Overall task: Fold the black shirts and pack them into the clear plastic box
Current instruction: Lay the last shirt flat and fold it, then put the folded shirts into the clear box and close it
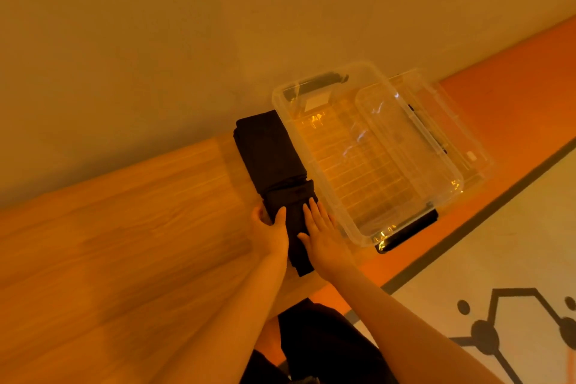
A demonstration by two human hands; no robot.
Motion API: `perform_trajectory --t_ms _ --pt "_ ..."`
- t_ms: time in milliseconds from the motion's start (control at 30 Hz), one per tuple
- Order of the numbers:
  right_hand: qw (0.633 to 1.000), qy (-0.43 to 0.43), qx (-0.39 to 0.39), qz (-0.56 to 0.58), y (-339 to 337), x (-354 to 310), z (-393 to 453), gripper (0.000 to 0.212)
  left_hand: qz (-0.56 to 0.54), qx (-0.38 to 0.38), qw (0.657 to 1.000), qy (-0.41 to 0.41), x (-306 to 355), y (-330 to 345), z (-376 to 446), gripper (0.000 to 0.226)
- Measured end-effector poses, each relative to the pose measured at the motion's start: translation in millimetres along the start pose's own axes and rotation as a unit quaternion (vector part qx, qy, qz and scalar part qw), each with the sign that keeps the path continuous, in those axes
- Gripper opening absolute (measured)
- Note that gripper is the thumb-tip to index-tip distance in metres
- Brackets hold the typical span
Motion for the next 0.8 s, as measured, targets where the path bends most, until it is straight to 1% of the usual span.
perform_trajectory --t_ms 67,100,200,267,333,433,500,567,633,700,733,767,800 --pt "1.0 0.014 -0.009 0.02 1 2 -1 0.111 0.019 -0.008 0.999 -0.042 -12 0 -5 0.068" --pt "0.999 0.019 -0.012 0.026 3 3 -1 0.11 -0.002 -0.021 0.998 -0.063 -14 4 -10 0.07" --pt "0.998 0.015 -0.023 0.057 1 4 -2 0.111 -0.11 -0.057 0.981 -0.147 -22 21 -17 0.062" --pt "0.996 0.013 -0.028 0.081 -1 3 -2 0.113 -0.152 -0.087 0.963 -0.206 -25 27 -18 0.063" --pt "0.993 0.014 -0.034 0.113 -1 4 -2 0.114 -0.192 -0.138 0.943 -0.232 -22 32 -19 0.059" --pt "0.986 0.014 -0.047 0.161 1 1 -8 0.116 -0.206 -0.166 0.936 -0.232 -20 33 -24 0.047" --pt "0.972 0.015 -0.068 0.222 2 -4 -16 0.115 -0.219 -0.156 0.934 -0.234 -22 30 -31 0.042" --pt "0.951 0.018 -0.094 0.294 2 -8 -23 0.114 -0.228 -0.146 0.934 -0.232 -20 22 -40 0.037" --pt "0.936 0.016 -0.11 0.334 -4 -12 -28 0.107 -0.238 -0.136 0.936 -0.222 -17 7 -47 0.027" --pt "0.941 -0.006 -0.092 0.325 -18 -21 -30 0.088 -0.26 -0.13 0.934 -0.207 -8 -11 -54 0.017" --pt "0.947 -0.018 -0.076 0.313 -26 -26 -31 0.078 -0.269 -0.128 0.933 -0.2 -3 -20 -56 0.016" --pt "0.947 -0.028 -0.064 0.313 -33 -32 -30 0.075 -0.279 -0.125 0.933 -0.192 4 -29 -58 0.016" --pt "0.941 -0.035 -0.063 0.33 -41 -39 -29 0.081 -0.289 -0.118 0.932 -0.183 12 -39 -60 0.016"
Point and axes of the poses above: each hand's wrist, its own z-axis towards the middle knuckle, its own y-axis out of the palm, x = y × z, the point moved 8 cm from there along z, towards the middle knuckle, and after that the axes turned 12 degrees about y, right-handed, at the moved point
